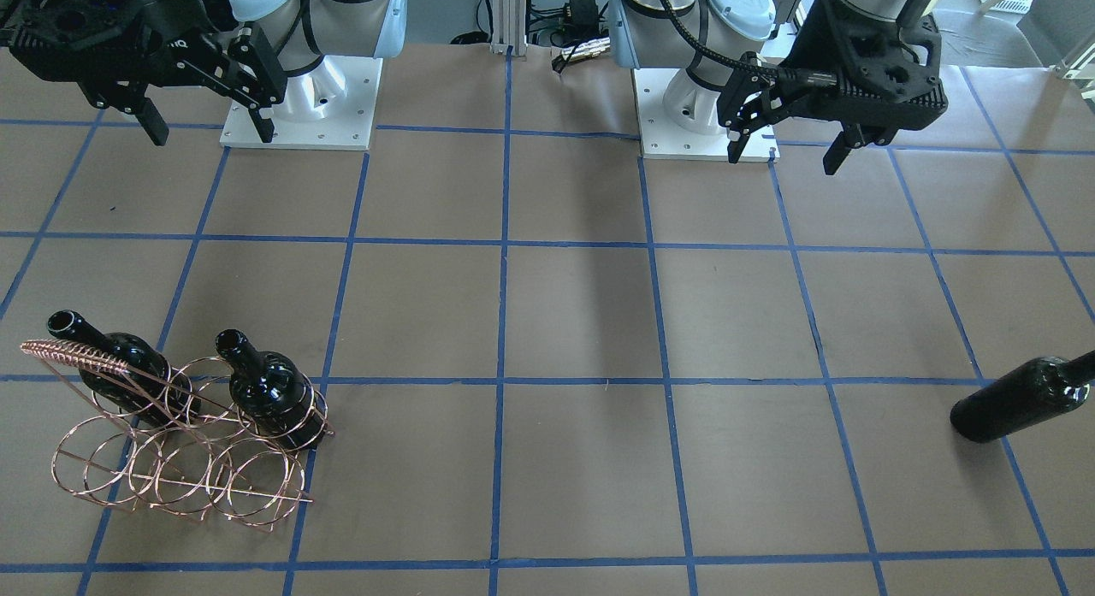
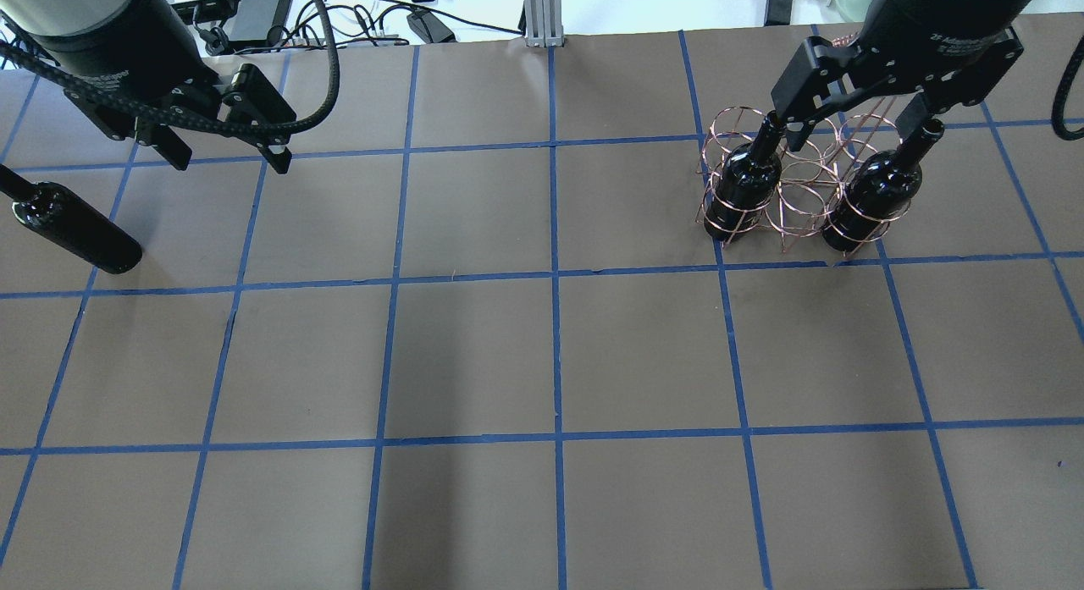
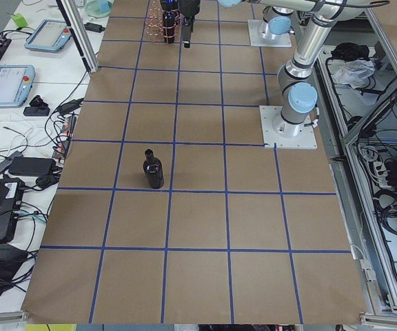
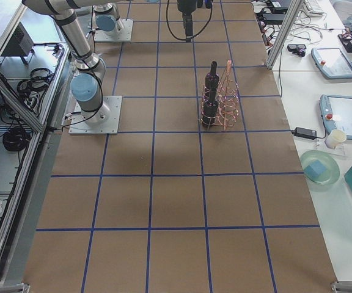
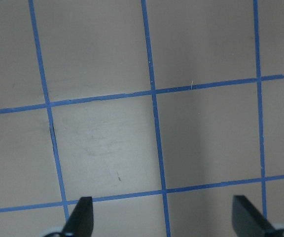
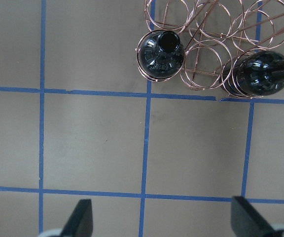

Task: Place wine into wine basket
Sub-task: 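Move the left gripper down over the lying dark wine bottle's neck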

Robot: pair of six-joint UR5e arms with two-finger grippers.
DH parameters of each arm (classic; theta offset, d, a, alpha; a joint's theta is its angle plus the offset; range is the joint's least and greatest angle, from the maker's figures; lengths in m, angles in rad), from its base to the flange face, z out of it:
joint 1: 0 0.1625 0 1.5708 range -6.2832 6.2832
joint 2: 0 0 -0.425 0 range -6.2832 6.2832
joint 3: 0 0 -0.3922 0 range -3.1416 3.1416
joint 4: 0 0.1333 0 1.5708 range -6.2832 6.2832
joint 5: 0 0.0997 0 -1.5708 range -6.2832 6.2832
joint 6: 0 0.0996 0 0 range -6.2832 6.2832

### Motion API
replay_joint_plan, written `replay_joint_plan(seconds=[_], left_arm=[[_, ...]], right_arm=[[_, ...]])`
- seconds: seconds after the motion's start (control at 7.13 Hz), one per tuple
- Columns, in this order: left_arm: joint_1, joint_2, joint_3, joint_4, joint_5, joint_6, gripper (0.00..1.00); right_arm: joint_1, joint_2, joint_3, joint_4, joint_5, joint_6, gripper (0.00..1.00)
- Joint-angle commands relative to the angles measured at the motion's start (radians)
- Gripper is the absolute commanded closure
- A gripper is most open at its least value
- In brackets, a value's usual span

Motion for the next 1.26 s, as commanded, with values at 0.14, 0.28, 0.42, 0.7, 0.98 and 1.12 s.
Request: replay_joint_plan(seconds=[0.14,0.28,0.42,0.7,0.98,1.12], left_arm=[[0.000,0.005,0.000,-0.007,0.001,-0.001,0.00],[0.000,0.005,0.000,-0.007,-0.001,-0.001,0.00],[0.017,0.005,0.000,-0.007,0.004,0.001,0.00],[0.118,0.001,0.003,0.002,0.010,0.021,0.00],[0.277,-0.020,0.003,0.017,-0.002,0.111,0.00],[0.330,-0.037,0.005,0.060,0.007,0.163,0.00]], right_arm=[[0.000,0.000,0.000,0.000,0.000,0.000,0.00],[0.000,0.000,0.000,0.000,0.000,0.000,0.00],[0.000,0.000,0.000,0.000,0.000,0.000,0.00],[0.000,0.000,0.000,0.000,0.000,0.000,0.00],[0.000,0.000,0.000,0.000,0.003,0.000,0.00],[0.000,0.000,0.000,0.000,0.003,0.000,0.00]])
